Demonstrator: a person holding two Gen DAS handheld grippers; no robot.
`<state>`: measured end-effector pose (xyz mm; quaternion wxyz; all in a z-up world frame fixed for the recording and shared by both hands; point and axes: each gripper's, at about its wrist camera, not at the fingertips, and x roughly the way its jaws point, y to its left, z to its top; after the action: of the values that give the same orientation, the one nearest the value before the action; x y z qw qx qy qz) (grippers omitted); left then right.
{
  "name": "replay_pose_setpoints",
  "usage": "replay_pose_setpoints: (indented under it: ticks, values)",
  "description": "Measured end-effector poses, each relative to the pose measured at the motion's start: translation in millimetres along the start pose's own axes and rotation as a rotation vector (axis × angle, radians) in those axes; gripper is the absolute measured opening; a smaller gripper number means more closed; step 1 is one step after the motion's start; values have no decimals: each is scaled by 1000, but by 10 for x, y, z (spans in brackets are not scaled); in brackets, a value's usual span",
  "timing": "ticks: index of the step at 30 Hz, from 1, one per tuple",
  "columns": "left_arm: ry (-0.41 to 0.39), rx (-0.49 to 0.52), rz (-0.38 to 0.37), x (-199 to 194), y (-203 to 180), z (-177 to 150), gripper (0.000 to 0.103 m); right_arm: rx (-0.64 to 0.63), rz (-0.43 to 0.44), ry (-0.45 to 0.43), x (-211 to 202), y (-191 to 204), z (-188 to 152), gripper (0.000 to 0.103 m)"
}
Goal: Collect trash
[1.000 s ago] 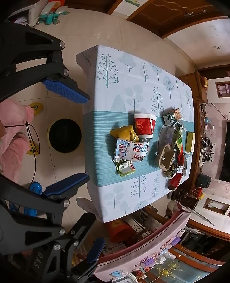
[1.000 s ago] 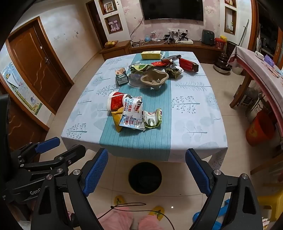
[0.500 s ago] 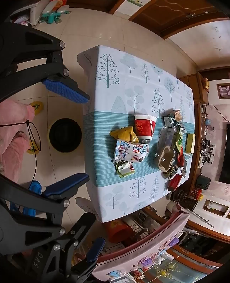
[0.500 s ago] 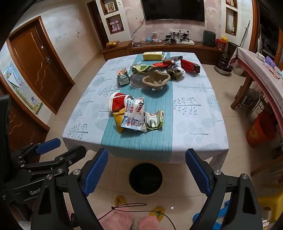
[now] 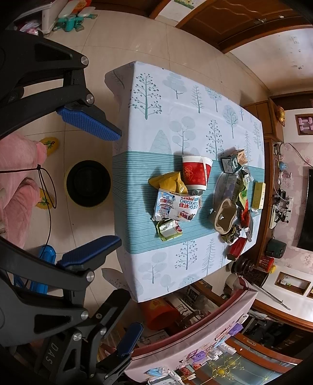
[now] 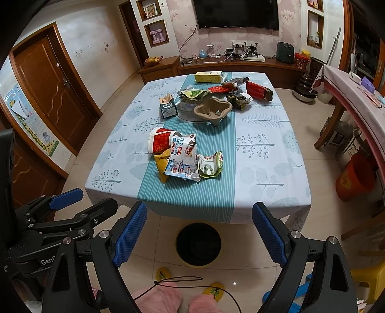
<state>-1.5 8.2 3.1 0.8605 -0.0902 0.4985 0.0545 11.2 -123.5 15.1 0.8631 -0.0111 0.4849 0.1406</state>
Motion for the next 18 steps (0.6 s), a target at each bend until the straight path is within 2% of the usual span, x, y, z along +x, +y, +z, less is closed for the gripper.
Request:
replay_pose_setpoints:
  ticks: [18]
  values:
    - [-2, 0, 3, -14, 23, -19, 79, -3, 2, -2, -10, 48, 7, 90]
